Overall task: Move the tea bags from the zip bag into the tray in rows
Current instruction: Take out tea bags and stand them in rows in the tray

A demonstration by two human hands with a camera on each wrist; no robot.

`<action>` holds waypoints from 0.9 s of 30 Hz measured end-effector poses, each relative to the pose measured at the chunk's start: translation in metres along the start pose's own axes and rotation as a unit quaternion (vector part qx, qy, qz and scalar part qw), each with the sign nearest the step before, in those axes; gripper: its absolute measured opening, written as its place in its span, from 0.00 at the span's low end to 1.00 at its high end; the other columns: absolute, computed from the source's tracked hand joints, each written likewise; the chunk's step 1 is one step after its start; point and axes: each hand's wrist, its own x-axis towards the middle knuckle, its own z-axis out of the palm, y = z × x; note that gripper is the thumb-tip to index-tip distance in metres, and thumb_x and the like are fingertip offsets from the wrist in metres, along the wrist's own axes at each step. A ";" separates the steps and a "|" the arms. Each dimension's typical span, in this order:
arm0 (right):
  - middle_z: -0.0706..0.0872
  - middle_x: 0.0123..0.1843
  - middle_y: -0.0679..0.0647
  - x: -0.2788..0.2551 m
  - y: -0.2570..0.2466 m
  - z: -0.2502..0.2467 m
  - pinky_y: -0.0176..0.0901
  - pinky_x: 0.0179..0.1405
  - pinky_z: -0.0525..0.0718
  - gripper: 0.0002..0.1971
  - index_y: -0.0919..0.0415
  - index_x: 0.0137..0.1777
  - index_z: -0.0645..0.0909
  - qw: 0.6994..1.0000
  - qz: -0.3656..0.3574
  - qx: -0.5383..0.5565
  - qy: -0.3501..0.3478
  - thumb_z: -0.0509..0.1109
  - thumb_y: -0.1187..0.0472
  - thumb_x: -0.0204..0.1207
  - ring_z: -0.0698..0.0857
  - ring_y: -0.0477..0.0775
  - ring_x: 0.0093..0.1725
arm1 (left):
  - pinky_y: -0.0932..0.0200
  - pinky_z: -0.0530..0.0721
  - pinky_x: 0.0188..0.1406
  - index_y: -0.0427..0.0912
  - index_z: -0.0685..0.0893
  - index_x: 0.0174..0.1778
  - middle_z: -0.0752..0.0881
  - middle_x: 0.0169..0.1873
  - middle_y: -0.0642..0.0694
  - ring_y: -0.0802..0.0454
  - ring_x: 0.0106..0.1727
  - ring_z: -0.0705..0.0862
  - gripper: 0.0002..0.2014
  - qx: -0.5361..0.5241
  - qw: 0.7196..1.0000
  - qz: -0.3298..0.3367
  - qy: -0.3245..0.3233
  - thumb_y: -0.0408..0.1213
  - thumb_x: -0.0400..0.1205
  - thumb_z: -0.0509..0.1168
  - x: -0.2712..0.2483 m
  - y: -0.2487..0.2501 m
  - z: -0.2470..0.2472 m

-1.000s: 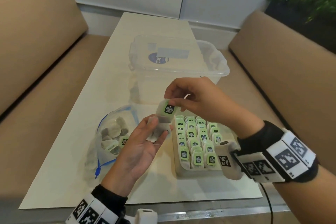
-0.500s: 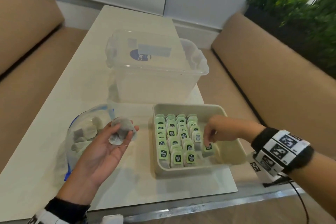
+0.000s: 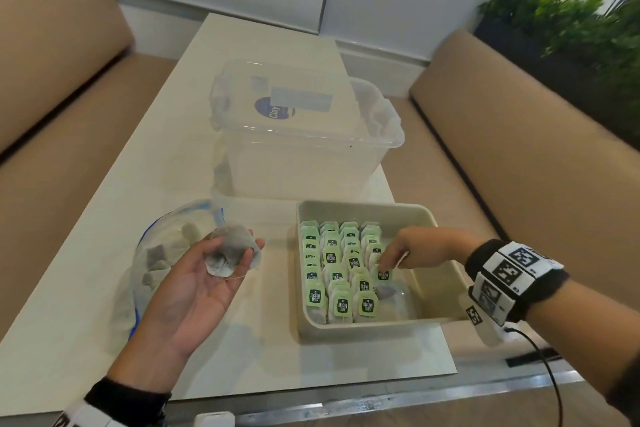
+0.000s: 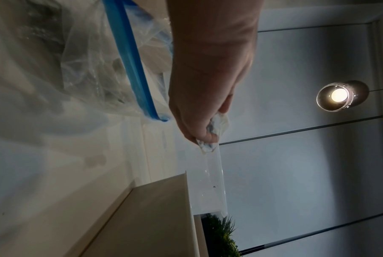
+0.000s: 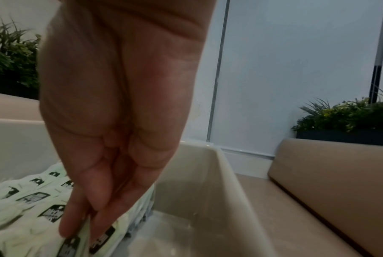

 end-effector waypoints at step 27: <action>0.84 0.47 0.47 -0.037 -0.161 -0.024 0.31 0.42 0.80 0.14 0.55 0.55 0.84 0.917 -0.286 0.021 0.278 0.76 0.52 0.72 0.82 0.43 0.45 | 0.35 0.82 0.59 0.42 0.82 0.68 0.83 0.66 0.37 0.35 0.65 0.83 0.40 -0.049 0.986 -0.093 -0.131 0.39 0.56 0.83 -0.005 -0.003 0.020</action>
